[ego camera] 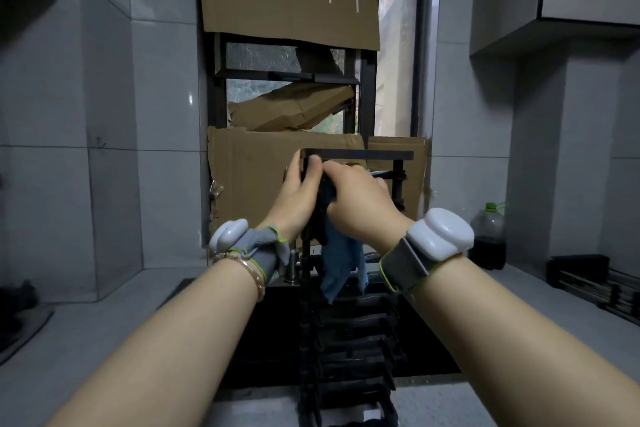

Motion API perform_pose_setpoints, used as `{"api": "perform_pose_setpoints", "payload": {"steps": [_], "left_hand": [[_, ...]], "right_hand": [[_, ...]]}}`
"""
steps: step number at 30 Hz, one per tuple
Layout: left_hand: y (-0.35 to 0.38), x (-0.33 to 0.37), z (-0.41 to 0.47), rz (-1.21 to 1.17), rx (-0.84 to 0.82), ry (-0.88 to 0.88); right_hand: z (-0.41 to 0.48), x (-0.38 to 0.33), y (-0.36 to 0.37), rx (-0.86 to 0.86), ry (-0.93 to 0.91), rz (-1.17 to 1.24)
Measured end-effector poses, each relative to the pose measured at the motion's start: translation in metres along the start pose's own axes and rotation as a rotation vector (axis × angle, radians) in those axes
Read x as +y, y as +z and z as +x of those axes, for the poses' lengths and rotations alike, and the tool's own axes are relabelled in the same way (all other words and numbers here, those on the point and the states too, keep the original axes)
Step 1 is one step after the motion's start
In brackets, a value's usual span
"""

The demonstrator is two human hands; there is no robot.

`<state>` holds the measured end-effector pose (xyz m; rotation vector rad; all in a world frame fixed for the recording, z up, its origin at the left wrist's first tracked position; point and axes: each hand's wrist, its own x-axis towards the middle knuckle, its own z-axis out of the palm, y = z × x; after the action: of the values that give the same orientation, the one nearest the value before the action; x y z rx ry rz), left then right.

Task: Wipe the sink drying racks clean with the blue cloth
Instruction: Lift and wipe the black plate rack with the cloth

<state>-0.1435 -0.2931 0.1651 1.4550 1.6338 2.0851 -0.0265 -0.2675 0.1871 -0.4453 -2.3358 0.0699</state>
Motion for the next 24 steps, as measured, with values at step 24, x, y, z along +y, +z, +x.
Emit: {"api": "perform_pose_setpoints", "payload": {"steps": [24], "left_hand": [[0.015, -0.009, -0.006, 0.024, 0.262, 0.043]], "right_hand": [[0.019, 0.005, -0.035, 0.747, 0.002, 0.404]]}}
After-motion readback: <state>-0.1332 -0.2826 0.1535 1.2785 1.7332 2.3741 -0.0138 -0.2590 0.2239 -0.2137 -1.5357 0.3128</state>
